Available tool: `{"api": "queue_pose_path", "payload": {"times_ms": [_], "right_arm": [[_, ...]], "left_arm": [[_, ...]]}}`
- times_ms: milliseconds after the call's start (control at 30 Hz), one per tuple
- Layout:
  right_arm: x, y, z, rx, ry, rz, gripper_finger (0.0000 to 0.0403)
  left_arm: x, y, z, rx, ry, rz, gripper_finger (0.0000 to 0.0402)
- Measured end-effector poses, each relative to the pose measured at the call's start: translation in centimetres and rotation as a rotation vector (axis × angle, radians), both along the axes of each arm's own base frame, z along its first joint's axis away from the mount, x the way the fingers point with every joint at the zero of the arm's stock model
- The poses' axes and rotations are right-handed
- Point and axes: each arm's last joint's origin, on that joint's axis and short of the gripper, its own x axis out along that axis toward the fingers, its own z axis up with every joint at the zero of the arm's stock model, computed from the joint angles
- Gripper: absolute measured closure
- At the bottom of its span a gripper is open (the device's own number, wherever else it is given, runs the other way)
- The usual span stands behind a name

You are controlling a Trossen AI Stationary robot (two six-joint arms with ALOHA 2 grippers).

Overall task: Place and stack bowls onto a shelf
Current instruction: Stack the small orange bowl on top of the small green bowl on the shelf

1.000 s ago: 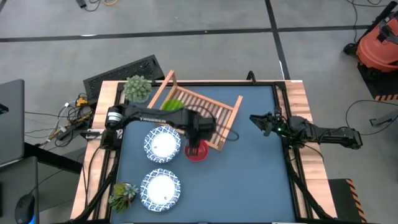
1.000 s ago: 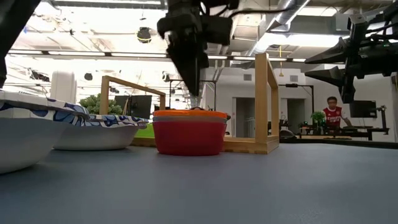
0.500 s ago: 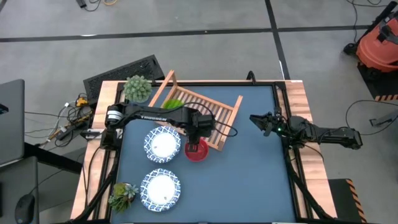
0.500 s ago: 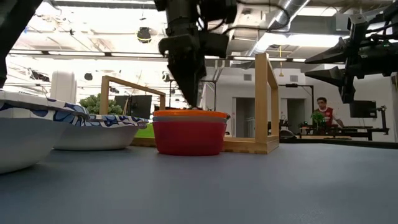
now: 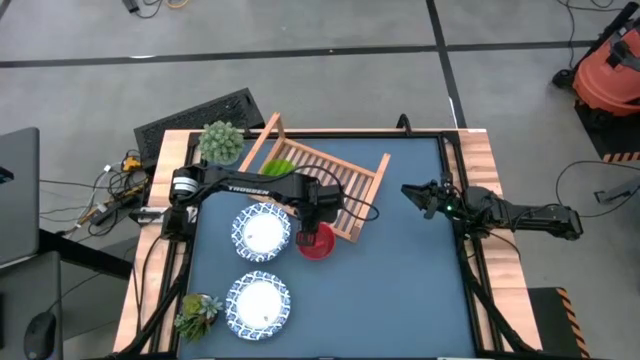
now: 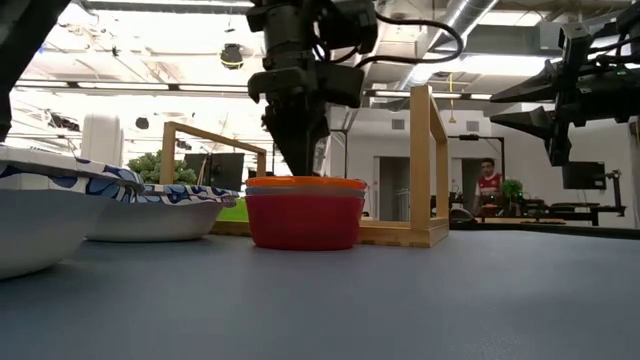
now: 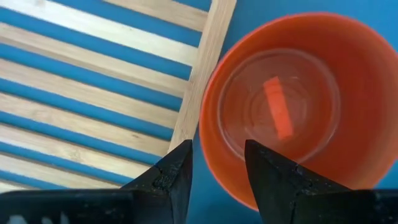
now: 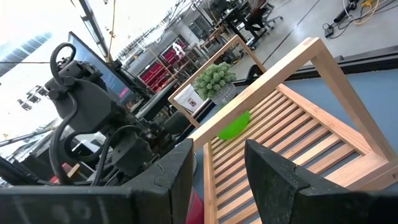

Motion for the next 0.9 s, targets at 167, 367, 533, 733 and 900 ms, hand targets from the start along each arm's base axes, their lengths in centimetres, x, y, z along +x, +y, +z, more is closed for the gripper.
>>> {"api": "queue_pose_path", "payload": {"times_ms": [167,367,533,733,900], "right_arm": [[0.0,0.0,0.0,0.0,0.0,0.0,0.0232],[0.0,0.0,0.0,0.0,0.0,-0.001,0.0232],[0.0,0.0,0.0,0.001,0.0,-0.001,0.0232],[0.0,0.0,0.0,0.001,0.0,-0.001,0.0232],[0.0,0.0,0.0,0.0,0.0,-0.002,0.0232]], "left_arm": [[0.2,0.1,-0.2,0.0,-0.011,0.003,0.0269],[0.1,0.0,-1.2,-0.016,-0.008,0.027,0.0269],[0.0,0.0,-1.5,-0.031,-0.002,0.043,0.0272],[-0.1,0.1,-1.4,-0.013,0.004,0.039,0.0318],[-0.1,0.2,-0.9,0.023,0.006,0.042,0.0362]]}}
